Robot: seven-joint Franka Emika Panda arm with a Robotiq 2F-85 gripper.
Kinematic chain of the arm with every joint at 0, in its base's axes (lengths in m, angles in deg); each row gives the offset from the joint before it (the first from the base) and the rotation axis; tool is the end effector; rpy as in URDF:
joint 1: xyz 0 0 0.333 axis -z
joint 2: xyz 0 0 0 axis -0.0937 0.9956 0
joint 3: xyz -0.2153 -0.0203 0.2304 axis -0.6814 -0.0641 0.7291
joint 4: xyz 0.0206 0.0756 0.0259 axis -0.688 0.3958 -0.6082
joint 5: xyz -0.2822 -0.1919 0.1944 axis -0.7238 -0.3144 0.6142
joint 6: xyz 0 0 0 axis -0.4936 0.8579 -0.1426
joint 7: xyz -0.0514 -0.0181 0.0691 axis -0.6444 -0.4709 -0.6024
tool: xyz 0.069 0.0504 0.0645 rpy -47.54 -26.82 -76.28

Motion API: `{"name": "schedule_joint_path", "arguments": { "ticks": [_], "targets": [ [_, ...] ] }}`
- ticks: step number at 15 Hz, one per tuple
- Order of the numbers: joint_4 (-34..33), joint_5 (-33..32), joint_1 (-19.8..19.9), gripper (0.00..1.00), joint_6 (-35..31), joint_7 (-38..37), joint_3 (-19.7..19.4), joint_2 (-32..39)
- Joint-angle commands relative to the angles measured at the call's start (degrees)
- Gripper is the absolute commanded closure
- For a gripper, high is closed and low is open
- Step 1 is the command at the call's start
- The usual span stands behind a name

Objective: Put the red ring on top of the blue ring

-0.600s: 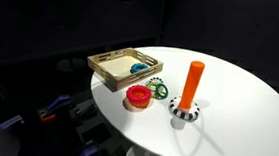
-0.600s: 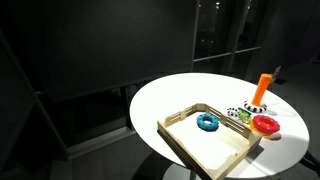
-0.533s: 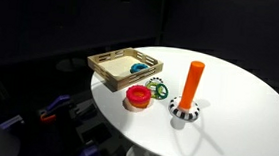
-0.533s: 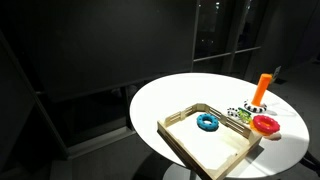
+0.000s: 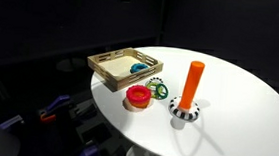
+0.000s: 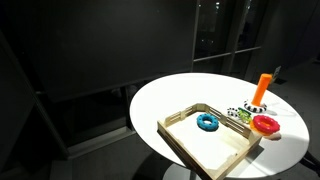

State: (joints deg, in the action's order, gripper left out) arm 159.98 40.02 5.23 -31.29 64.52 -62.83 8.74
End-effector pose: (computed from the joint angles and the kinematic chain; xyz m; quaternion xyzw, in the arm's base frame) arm 0.3623 0.0000 0.4791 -0.9997 0.0114 0.0207 0.0004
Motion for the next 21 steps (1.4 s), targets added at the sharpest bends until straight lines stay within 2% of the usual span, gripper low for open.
{"name": "schedule_joint_path", "arguments": {
  "ticks": [1,11,17,21],
  "targets": [
    [-0.10,0.07,0.16,0.00,0.13,0.09,0.12,0.02],
    [-2.25,-0.41,0.95,0.00,-1.56,-2.03,0.48,2.64],
    [-2.29,-0.78,2.07,0.00,-7.99,-4.63,0.43,6.19],
    [-2.19,-1.58,4.14,0.00,-11.03,-7.00,-0.01,9.77]
  ]
}}
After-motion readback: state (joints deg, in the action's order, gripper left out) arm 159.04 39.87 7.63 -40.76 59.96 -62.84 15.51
